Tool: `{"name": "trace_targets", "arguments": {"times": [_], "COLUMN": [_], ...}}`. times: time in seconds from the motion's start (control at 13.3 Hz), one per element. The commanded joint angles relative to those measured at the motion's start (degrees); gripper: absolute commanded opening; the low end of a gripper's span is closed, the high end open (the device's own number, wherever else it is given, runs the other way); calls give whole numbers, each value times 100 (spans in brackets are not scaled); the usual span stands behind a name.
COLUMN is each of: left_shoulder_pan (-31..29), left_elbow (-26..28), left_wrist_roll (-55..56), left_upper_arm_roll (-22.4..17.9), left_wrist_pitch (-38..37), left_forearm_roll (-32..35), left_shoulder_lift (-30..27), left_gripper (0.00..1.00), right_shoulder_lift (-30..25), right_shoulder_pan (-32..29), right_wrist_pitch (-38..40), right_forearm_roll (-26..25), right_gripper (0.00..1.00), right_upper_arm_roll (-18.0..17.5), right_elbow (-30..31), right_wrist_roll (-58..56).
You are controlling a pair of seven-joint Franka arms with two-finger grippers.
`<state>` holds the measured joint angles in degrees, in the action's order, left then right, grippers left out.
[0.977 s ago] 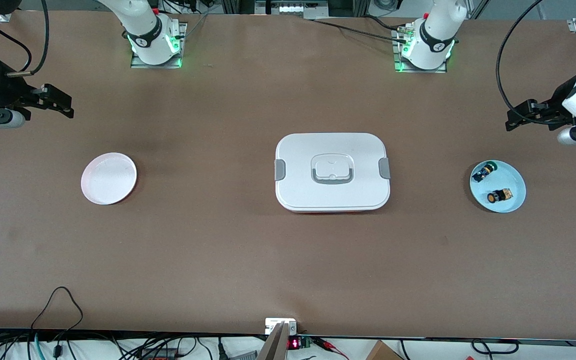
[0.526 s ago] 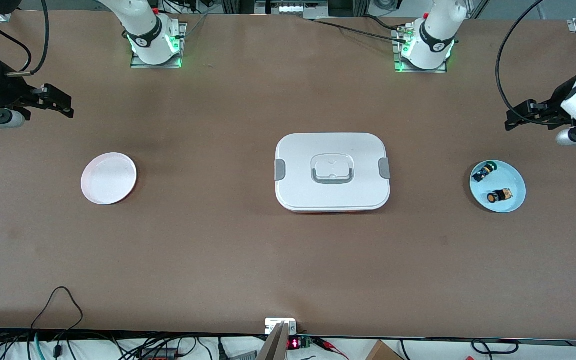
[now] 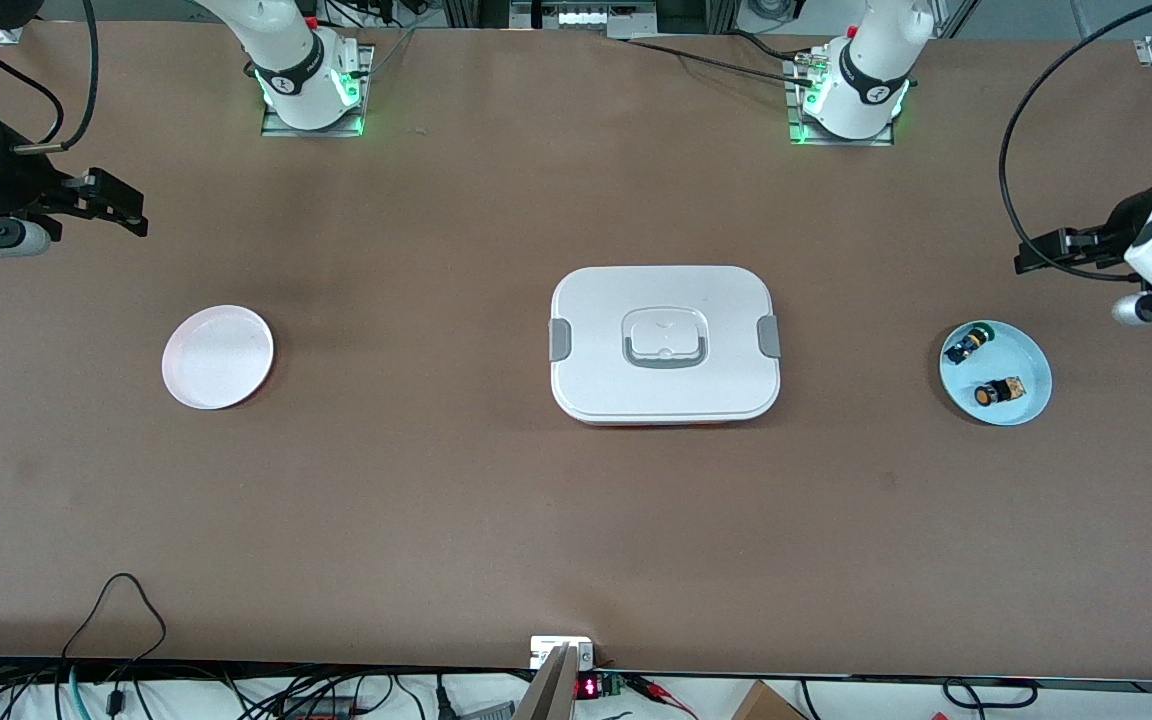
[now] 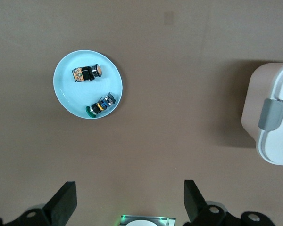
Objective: Transfer orange switch to right arm and place
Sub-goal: 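Move the left gripper toward the light-blue dish, then lower the left gripper and grasp the orange-black switch in the dish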
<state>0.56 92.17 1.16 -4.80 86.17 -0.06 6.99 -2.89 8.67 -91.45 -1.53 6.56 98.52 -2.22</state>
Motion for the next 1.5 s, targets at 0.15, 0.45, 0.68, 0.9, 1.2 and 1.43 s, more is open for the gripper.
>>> {"name": "trace_targets", "arguments": {"times": [0.15,0.45,0.68,0.9,1.2,1.43], "left_shoulder_pan": [-346,-732,-1101,-1260,-1348,-1348], "left_elbow": [-805,-744,-560,-25,818,1443], "left_wrist_roll": [-501,-573,-582,-617,-802,-819], "left_upper_arm_roll": [14,14,14,14,14,14], "left_wrist_pitch": [-189,478,1084,1769,3306,4310], "left_forearm_roll": [-74,-100,-91,-82,-82,-82], "left_shoulder_lift": [716,1260,1840,2000,2193,2184], "left_gripper": [100,100,98,97,97,97], "right_shoulder_lift": [-19,-19,-19,-19,-19,-19], "right_shoulder_pan": [12,3,3,3,12,12], "right_wrist_pitch": [48,40,40,66,66,57], "right_forearm_roll": [-22,-22,-22,-22,-22,-14], "right_gripper": [100,100,100,100,100,100], "right_upper_arm_roll": [-5,-5,-5,-5,-5,-5], "right_elbow": [-53,-53,-53,-61,-61,-61], "right_wrist_roll": [38,29,29,29,47,47]}}
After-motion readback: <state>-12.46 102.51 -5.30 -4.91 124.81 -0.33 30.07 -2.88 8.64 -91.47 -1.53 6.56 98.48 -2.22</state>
